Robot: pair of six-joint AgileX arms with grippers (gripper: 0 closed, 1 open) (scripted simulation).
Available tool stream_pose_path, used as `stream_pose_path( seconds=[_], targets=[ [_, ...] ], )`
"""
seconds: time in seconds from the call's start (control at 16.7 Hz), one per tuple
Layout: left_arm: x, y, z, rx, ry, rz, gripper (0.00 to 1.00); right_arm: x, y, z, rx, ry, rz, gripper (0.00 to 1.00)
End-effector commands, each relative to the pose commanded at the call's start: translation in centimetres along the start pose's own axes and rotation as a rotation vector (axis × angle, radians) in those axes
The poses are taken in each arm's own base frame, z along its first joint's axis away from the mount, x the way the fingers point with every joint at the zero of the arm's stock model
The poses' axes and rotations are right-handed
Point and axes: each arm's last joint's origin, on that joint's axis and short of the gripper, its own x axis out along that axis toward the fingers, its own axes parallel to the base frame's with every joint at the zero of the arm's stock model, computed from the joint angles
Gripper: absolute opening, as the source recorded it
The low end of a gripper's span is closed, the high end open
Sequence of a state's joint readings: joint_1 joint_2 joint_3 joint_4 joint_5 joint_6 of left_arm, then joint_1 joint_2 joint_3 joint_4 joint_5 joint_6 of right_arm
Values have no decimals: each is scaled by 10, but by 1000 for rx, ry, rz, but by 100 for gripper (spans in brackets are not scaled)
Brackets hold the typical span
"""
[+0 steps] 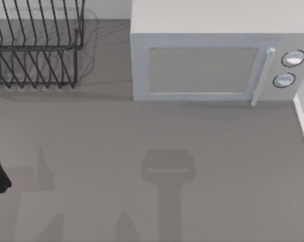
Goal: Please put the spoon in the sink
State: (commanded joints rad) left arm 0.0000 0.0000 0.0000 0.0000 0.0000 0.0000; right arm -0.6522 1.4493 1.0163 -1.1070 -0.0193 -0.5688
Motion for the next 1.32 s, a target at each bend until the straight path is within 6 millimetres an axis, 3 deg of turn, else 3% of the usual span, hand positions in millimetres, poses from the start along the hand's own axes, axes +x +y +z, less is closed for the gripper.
stream_pose_path(
  seconds=[0.3, 0.54, 0.72, 0.96, 1.14, 1.32],
  targets=[
    [0, 0, 0, 0, 0, 0, 100, 1, 0, 3, 0, 7, 5, 0],
    [0, 0, 0, 0, 0, 0, 100, -4, -6, 34, -6, 46, 26, 0],
    [0, 0, 0, 0, 0, 0, 100, -9, -11, 80, -14, 78, 39, 0],
    [0, 0, 0, 0, 0, 0, 100, -17, -8, 161, -19, 83, 34, 0],
    [0, 0, 0, 0, 0, 0, 100, -13, 9, 217, -16, 72, 28, 0],
    [0, 0, 0, 0, 0, 0, 100, -1, 36, 257, -9, 63, 23, 0]
  ],
)
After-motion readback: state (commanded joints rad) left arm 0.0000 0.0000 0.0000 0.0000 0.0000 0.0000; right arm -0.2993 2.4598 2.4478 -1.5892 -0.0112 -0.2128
